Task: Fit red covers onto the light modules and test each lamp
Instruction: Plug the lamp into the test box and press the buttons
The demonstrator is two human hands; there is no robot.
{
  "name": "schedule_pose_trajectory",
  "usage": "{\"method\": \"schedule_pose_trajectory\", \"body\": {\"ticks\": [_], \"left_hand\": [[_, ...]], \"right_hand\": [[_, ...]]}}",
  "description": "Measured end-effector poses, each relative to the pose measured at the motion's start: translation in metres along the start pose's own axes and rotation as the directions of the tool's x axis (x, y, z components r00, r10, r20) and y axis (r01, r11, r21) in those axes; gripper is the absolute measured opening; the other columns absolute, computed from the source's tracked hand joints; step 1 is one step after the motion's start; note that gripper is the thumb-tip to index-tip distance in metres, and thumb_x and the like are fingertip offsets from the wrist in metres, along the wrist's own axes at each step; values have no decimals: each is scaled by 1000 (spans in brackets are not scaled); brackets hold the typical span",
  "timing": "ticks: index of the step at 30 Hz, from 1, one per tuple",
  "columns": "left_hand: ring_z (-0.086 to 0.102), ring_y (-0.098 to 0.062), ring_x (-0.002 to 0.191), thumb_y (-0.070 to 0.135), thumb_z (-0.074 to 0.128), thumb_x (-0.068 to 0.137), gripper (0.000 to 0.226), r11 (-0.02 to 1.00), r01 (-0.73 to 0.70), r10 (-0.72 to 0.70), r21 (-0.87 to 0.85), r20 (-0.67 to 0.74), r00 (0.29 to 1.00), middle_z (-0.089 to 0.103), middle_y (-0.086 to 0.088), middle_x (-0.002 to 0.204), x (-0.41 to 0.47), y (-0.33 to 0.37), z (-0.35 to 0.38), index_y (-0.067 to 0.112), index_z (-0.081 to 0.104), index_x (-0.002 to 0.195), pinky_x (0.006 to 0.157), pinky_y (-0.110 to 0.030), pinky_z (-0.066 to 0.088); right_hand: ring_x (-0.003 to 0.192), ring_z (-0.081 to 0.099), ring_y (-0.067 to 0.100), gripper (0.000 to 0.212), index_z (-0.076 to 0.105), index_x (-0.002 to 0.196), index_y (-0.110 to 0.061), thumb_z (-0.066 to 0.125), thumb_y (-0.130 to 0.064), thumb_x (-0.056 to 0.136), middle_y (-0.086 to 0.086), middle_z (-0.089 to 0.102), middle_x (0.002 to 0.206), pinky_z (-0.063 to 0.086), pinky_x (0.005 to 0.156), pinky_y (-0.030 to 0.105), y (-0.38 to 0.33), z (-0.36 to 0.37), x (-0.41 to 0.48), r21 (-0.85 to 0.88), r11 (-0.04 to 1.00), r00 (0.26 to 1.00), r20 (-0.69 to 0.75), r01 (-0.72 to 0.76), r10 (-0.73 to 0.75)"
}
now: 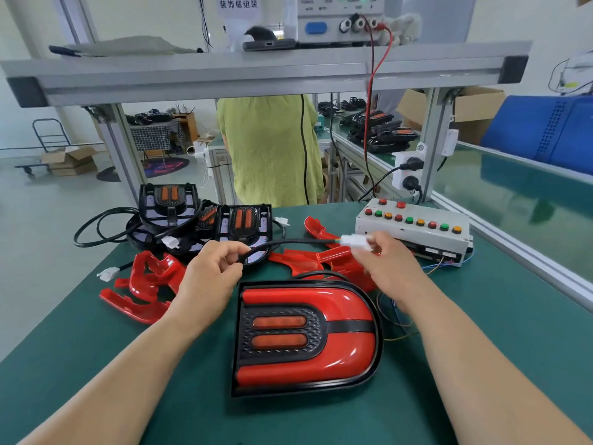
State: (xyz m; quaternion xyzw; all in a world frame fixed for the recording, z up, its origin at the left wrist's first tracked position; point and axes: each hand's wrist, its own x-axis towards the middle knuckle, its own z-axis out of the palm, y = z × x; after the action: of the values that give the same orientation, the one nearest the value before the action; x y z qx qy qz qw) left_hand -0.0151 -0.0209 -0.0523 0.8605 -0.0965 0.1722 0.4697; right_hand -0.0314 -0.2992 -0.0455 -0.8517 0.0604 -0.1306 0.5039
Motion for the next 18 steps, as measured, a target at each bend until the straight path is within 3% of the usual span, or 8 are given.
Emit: {"method": "schedule_pose_trajectory", "body": {"ticks": [3, 5, 9, 12, 16, 18], "left_hand": [[48, 0, 71, -2, 58, 89, 35, 996, -71, 72, 49, -10, 997, 50, 6, 86, -2, -4, 1, 30, 66, 100, 67, -5, 38], [48, 0, 73, -2, 58, 88, 34, 992, -99, 101, 84, -17, 995, 49, 6, 86, -2, -5, 3, 28, 67, 101, 68, -4, 37], [47, -4, 74, -2, 57, 87, 34, 984, -107, 114, 144, -38, 993, 48, 5, 85, -3, -7, 7, 27, 67, 101, 70, -15, 40], [47, -4, 74, -2, 58, 87, 32, 981, -93, 101, 168, -40, 994, 48, 8, 85, -4, -10, 7, 25, 68, 101, 72, -23, 42], [49, -2, 74, -2, 62, 87, 36, 981, -92, 95, 170, -13, 995, 50, 8, 87, -4, -13, 10, 32, 67, 100, 75, -25, 45], [50, -2, 75, -1, 64, 87, 41, 984, -100, 101, 148, 0, 995, 51, 8, 87, -5, -13, 12, 38, 65, 99, 75, -21, 44]], "right_hand": [[64, 50, 12, 17, 57, 110, -21, 53, -14, 95, 0, 64, 73, 38, 56, 23, 0, -1, 3, 97, 992, 997, 4, -82, 82], [66, 52, 15, 22, 55, 110, -23, 48, -11, 94, 5, 71, 77, 38, 61, 30, -1, -2, 3, 168, 979, 993, 67, -111, 102], [54, 54, 13, 28, 59, 111, -15, 41, -1, 95, 10, 77, 90, 33, 43, 21, -4, -1, 1, 439, 887, 978, 202, -140, 55], [55, 55, 12, 23, 62, 108, -10, 44, -6, 95, 13, 76, 87, 33, 42, 20, -6, -2, 2, 546, 824, 973, 229, -152, 27], [58, 53, 8, 14, 67, 98, -14, 58, -25, 98, 6, 76, 84, 35, 46, 19, -4, -2, 0, 528, 845, 988, 153, -92, 11], [59, 53, 7, 10, 70, 95, -15, 64, -24, 95, 3, 75, 81, 36, 48, 18, -2, -2, -2, 506, 860, 995, 99, -66, 17]]}}
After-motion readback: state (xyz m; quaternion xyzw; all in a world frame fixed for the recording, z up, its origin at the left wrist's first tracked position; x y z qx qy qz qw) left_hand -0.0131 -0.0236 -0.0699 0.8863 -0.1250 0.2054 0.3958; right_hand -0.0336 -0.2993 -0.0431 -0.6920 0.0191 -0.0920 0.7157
